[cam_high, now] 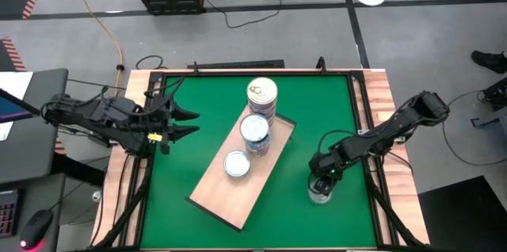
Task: Stack canned seafood by type on shelf
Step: Stack the green white tuna can on top of other the green white tuna cans on the shelf
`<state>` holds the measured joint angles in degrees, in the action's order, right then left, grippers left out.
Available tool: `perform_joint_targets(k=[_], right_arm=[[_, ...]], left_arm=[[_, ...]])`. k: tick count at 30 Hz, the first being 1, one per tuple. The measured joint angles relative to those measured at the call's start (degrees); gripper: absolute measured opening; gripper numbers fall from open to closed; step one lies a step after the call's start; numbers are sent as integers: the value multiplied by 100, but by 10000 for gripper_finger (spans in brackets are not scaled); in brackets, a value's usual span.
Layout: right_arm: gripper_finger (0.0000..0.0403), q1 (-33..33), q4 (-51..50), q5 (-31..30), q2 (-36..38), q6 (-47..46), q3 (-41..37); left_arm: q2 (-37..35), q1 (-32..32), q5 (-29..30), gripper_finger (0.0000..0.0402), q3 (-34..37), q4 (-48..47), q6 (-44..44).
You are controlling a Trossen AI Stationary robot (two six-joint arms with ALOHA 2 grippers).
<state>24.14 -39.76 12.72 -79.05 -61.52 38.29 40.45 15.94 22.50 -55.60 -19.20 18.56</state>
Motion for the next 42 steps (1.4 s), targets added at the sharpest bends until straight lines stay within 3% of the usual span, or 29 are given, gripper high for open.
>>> perform_joint_targets(k=[4,18,25,30,38,42], right_arm=[[13,-89,105,139,91,-280,-175],[24,-1037,-996,-248,626,-139,-309],[52,-1276,-1664,-421,1488,365,363],[112,-1138,-1658,-247,1647,491,964],[290,-757,-1858,90,970,-268,1585],[325,-479,-2414,42,412,-760,1942]], left_arm=[[2,0,-65,192,-135,-170,8],[7,0,-142,192,-258,-384,18],[4,-1,-139,192,-260,-421,47],[4,0,-53,192,-260,-426,-31],[4,-2,226,192,-260,-450,-146],[7,-1,225,192,-260,-452,-158]])
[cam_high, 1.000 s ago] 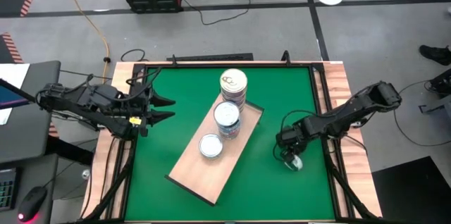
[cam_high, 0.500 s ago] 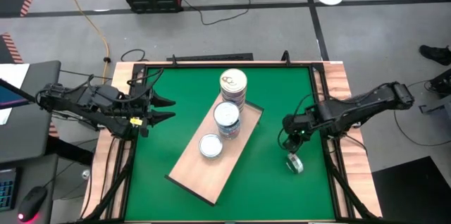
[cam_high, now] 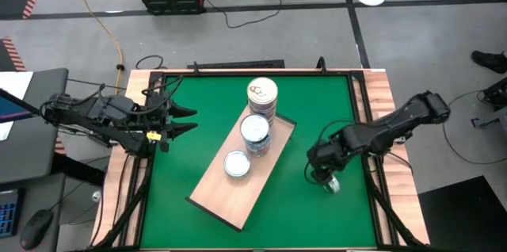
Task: Stack canned seafood by type on shelf
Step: Stack the green white tuna can on top of other the green white tuna cans on the shelf
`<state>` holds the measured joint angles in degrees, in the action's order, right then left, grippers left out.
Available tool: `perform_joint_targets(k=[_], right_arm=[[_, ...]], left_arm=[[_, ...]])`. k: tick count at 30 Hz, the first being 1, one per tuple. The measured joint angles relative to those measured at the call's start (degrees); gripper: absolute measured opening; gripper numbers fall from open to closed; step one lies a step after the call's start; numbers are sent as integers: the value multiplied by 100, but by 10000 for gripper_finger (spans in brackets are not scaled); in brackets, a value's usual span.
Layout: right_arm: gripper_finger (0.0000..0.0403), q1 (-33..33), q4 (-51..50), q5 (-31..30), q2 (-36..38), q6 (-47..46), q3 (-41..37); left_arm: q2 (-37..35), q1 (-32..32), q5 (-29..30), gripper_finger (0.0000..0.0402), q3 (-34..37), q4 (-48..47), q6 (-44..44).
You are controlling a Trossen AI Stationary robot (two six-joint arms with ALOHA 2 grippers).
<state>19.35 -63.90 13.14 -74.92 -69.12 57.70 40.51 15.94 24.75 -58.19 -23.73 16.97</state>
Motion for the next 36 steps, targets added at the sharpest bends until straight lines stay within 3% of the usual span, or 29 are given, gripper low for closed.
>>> perform_joint_targets(k=[15,29,36], right_arm=[[298,845,-219,-182,-960,-821,178],[291,975,42,-385,-976,-1413,355],[291,997,-597,-691,-985,-1553,728]], left_arm=[[-2,-1,-83,192,0,-318,-125],[-2,0,-170,192,-2,-431,-621],[-2,0,-196,192,-2,-424,-599]])
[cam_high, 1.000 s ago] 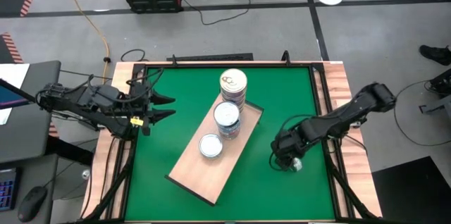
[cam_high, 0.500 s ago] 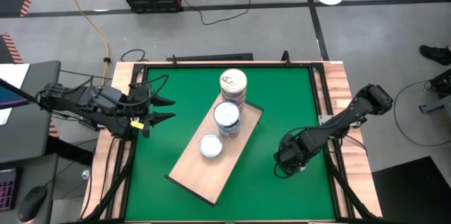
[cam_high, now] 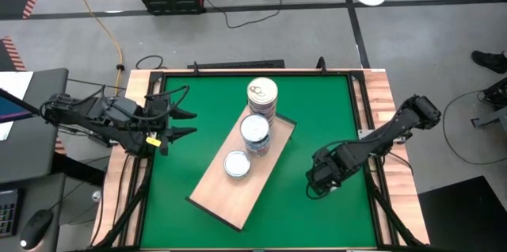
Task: Stack canned seafood by type on shelf
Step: Stack the green white tuna can on top of other the green white tuna cans on the shelf
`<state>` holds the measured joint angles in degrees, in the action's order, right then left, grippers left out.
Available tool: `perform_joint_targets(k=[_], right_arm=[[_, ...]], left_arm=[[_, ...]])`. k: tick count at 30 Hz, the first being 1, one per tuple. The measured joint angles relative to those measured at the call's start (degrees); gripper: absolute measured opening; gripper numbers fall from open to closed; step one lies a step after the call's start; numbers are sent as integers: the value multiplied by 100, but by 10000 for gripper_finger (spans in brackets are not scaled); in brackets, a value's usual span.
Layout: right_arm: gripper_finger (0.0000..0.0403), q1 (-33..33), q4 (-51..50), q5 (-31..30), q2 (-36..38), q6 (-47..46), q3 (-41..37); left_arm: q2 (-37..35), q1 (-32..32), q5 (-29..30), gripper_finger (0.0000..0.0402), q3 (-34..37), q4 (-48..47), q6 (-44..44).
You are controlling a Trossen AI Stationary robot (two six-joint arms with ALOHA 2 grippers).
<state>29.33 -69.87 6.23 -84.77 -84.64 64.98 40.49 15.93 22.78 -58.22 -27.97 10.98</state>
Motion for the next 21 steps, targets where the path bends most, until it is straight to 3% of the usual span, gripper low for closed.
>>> perform_joint_targets(k=[7,15,21], right_arm=[[291,70,24,-153,8,-92,-44],[291,41,1076,-126,9,-205,-851],[277,43,1189,-180,9,-72,-1075]], left_arm=[[0,-1,-105,192,0,2,11],[-7,0,-153,192,0,2,16],[-7,1,-196,192,0,2,15]])
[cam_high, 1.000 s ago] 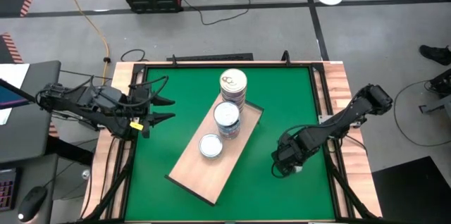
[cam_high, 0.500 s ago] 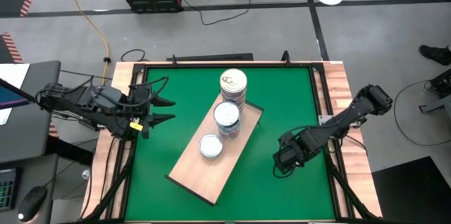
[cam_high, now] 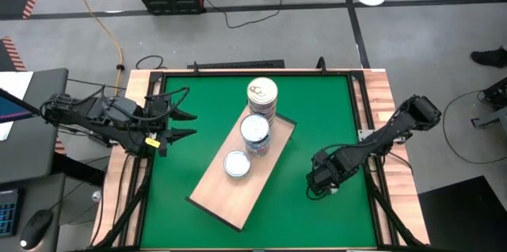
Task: Stack canned seafood by type on shelf
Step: Stack the green white tuna can on top of other the green white tuna cans on the shelf
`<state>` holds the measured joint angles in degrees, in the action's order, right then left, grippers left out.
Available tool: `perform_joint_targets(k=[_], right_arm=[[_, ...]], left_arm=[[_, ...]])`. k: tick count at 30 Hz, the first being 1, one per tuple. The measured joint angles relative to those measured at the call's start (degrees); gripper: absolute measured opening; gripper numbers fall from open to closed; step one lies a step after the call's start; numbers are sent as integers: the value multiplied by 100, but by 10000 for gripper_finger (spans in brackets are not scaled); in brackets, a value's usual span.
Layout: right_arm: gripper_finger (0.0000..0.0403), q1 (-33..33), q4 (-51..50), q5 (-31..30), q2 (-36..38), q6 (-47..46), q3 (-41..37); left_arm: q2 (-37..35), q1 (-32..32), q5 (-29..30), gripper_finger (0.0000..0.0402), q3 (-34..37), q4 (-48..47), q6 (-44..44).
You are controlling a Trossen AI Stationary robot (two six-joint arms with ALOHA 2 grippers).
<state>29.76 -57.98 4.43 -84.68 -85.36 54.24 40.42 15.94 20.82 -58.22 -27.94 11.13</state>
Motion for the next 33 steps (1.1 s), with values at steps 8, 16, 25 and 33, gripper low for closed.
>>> perform_joint_targets(k=[8,16,25,33], right_arm=[[157,14,278,-132,0,913,-2],[158,-118,618,-252,-1,2176,639],[158,-68,914,-1471,2,4317,2436],[158,-57,2465,-2549,2,5800,2693]], left_arm=[[14,-2,-43,192,-2,133,102],[720,284,-1439,192,-9,628,845],[2080,675,-1164,200,-348,1153,748],[2858,854,-471,225,-885,1088,519]])
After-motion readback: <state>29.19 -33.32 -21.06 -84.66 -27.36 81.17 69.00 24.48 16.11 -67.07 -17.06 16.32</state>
